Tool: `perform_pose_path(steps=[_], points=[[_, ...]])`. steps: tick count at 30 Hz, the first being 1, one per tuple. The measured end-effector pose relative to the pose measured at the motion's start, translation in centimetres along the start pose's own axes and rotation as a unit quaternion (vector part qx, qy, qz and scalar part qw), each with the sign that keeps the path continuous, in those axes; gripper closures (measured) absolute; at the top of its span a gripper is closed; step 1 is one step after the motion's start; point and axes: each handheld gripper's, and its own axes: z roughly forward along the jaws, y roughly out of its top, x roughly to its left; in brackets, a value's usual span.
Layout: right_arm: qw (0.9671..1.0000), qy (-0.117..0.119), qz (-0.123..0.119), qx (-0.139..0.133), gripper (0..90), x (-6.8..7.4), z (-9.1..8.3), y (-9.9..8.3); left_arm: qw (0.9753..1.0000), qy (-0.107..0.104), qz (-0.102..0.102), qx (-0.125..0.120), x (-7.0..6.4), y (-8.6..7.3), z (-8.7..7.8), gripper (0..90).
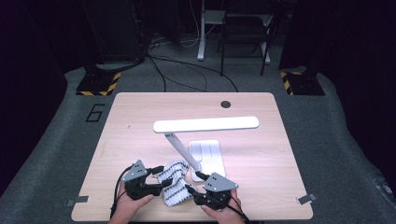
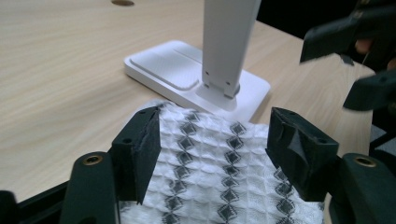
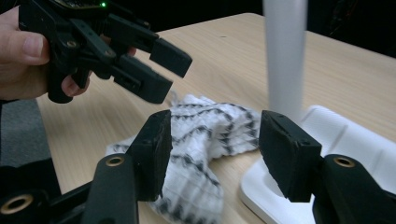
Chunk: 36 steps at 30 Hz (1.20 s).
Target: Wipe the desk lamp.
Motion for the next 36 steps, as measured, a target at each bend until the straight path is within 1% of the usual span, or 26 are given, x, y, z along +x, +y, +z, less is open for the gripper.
perform_pose_path(steps=[1,3,4,5,8,11,13,15,16,17,19,20,21,22,23,24,25,27,28,29,31,32,33,34,35,36], points=[[1.0,-0.006,-0.007,0.0,44.0,-0.2,-0.4,-0.1,1.0,-0.001,0.002,0.004,-0.1,0.0,0.3,31.8],[0.9999,-0.014,-0.004,-0.001,44.0,-0.6,-1.1,-0.4,0.9999,-0.011,0.0,0.011,-0.2,0.0,0.7,29.0],[0.9998,-0.017,-0.001,-0.003,44.0,-0.9,-1.4,-0.6,0.9999,-0.008,0.002,0.008,-0.3,0.0,0.9,28.1],[0.9998,-0.022,0.003,-0.003,44.0,-1.2,-1.7,-0.8,0.9999,-0.01,0.003,0.01,-0.4,0.0,1.1,27.5],[0.9992,-0.032,0.021,-0.012,44.0,-2.3,-2.7,-1.3,0.9996,-0.015,0.009,0.022,-0.7,-0.1,1.7,25.6],[0.998,-0.047,0.038,-0.019,44.0,-3.5,-3.5,-1.7,0.9991,-0.017,0.008,0.038,-1.0,-0.3,2.5,24.3],[0.9971,-0.057,0.043,-0.024,44.0,-4.1,-3.8,-2.1,0.9983,-0.019,0.012,0.053,-1.2,-0.4,3.0,23.8],[0.9961,-0.064,0.054,-0.026,44.0,-4.6,-4.1,-2.4,0.9979,-0.015,0.02,0.059,-1.3,-0.5,3.3,23.3],[0.9958,-0.065,0.059,-0.026,44.0,-4.8,-4.2,-2.6,0.9975,-0.018,0.023,0.064,-1.3,-0.5,3.4,23.3],[0.9953,-0.067,0.063,-0.029,44.0,-4.9,-4.2,-2.7,0.9977,-0.017,0.017,0.063,-1.5,-0.6,3.7,23.2],[0.9952,-0.069,0.064,-0.027,44.1,-5.1,-4.2,-2.7,0.9965,-0.019,0.03,0.075,-1.4,-0.7,3.9,22.6],[0.9952,-0.069,0.063,-0.027,44.3,-5.1,-4.2,-2.8,0.9961,-0.022,0.029,0.08,-1.5,-0.8,4.1,22.3],[0.995,-0.069,0.067,-0.025,44.3,-5.1,-4.2,-2.8,0.9963,-0.018,0.03,0.079,-1.6,-0.9,4.3,21.8],[0.9948,-0.069,0.07,-0.027,44.3,-5.1,-4.1,-2.8,0.9955,-0.023,0.027,0.088,-1.7,-1.0,4.4,21.4],[0.9948,-0.069,0.071,-0.024,44.4,-5.1,-4.1,-2.8,0.9946,-0.021,0.042,0.093,-1.6,-1.0,4.6,21.2],[0.9949,-0.068,0.07,-0.026,44.4,-5.1,-4.1,-2.9,0.9945,-0.025,0.035,0.096,-1.8,-1.1,4.7,20.9],[0.9949,-0.069,0.07,-0.024,44.4,-5.1,-4.1,-2.9,0.9947,-0.02,0.032,0.096,-1.9,-1.2,4.8,20.8],[0.9947,-0.07,0.071,-0.025,44.4,-5.1,-4.1,-3.0,0.9931,-0.018,0.05,0.104,-1.9,-1.3,5.0,20.6],[0.9949,-0.068,0.07,-0.024,44.4,-5.1,-4.1,-3.0,0.9919,-0.022,0.054,0.113,-1.8,-1.2,5.0,20.5],[0.9946,-0.07,0.073,-0.025,44.4,-5.2,-4.1,-3.0,0.9925,-0.018,0.047,0.112,-2.0,-1.4,5.1,20.5],[0.9942,-0.071,0.077,-0.024,44.5,-5.2,-4.2,-3.1,0.9913,-0.021,0.055,0.118,-2.2,-1.5,5.3,20.4],[0.9939,-0.071,0.08,-0.026,44.5,-5.3,-4.2,-3.1,0.9907,-0.017,0.059,0.121,-2.3,-1.5,5.4,20.3],[0.9944,-0.068,0.077,-0.024,44.5,-5.4,-4.2,-3.2,0.9903,-0.02,0.062,0.123,-2.3,-1.5,5.4,20.3],[0.994,-0.069,0.081,-0.025,44.6,-5.4,-4.2,-3.2,0.99,-0.015,0.066,0.124,-2.4,-1.6,5.5,20.3],[0.9937,-0.071,0.084,-0.024,44.6,-5.4,-4.1,-3.2,0.9895,-0.019,0.068,0.126,-2.4,-1.6,5.5,20.4],[0.9938,-0.07,0.083,-0.023,44.6,-5.5,-4.1,-3.3,0.989,-0.016,0.07,0.129,-2.4,-1.6,5.5,20.4]])
